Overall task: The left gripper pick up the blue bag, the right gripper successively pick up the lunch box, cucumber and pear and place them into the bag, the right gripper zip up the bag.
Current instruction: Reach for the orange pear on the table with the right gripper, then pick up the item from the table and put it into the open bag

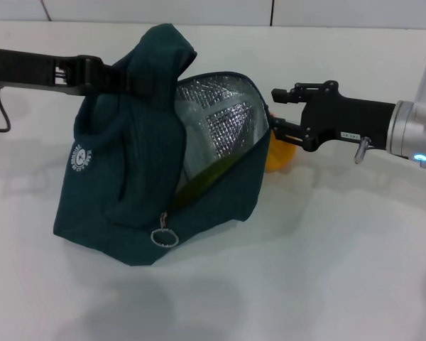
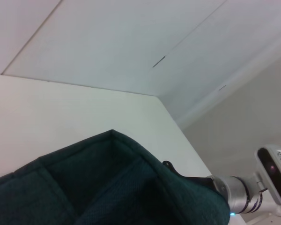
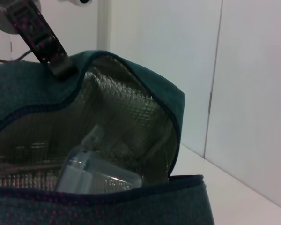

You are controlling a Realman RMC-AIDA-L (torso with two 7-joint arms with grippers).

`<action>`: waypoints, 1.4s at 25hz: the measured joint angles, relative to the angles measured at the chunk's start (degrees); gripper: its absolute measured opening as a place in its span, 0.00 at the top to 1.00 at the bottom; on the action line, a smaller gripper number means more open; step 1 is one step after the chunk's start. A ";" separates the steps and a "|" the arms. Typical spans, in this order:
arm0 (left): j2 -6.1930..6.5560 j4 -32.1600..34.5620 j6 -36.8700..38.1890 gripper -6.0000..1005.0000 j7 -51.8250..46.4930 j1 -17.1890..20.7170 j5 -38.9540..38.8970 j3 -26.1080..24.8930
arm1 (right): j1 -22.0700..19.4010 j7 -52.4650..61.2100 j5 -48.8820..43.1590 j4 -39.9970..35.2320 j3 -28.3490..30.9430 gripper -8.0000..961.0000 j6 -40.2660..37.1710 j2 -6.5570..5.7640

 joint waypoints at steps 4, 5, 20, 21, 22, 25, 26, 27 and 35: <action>0.04 0.00 0.00 0.96 -0.03 0.02 -0.10 0.00 | 0.63 0.00 0.00 0.21 -0.45 0.52 0.36 0.00; 0.05 0.00 0.00 0.96 -0.02 0.03 -0.10 0.00 | 0.79 0.00 0.00 0.25 -0.58 0.52 0.38 0.00; 0.17 0.00 0.00 0.95 -0.18 -0.05 -0.32 0.00 | 1.30 -0.26 -0.01 -0.33 -2.62 0.61 1.26 0.00; 0.17 0.00 0.00 0.95 -0.20 -0.06 -0.32 0.00 | 1.32 -0.27 -0.01 -0.35 -2.86 0.61 1.44 0.00; 0.17 0.00 0.00 0.95 -0.21 -0.08 -0.32 0.00 | 1.36 -0.30 -0.01 -0.37 -3.14 0.68 1.68 0.00; 0.17 0.00 0.00 0.95 -0.19 -0.13 -0.32 0.00 | 1.38 -0.47 0.52 -0.37 -3.39 0.83 1.75 0.00; 0.17 0.00 0.00 0.95 -0.18 -0.14 -0.32 0.00 | 1.34 -0.60 0.91 -0.39 -3.40 0.85 1.71 0.00; 0.17 0.00 0.00 0.95 -0.17 -0.15 -0.32 0.00 | 1.23 -0.80 1.24 -0.44 -3.43 0.86 1.62 0.00; 0.22 0.00 0.00 0.95 -0.15 -0.15 -0.32 0.00 | 0.52 -1.48 2.13 -1.53 -3.51 0.97 0.76 0.00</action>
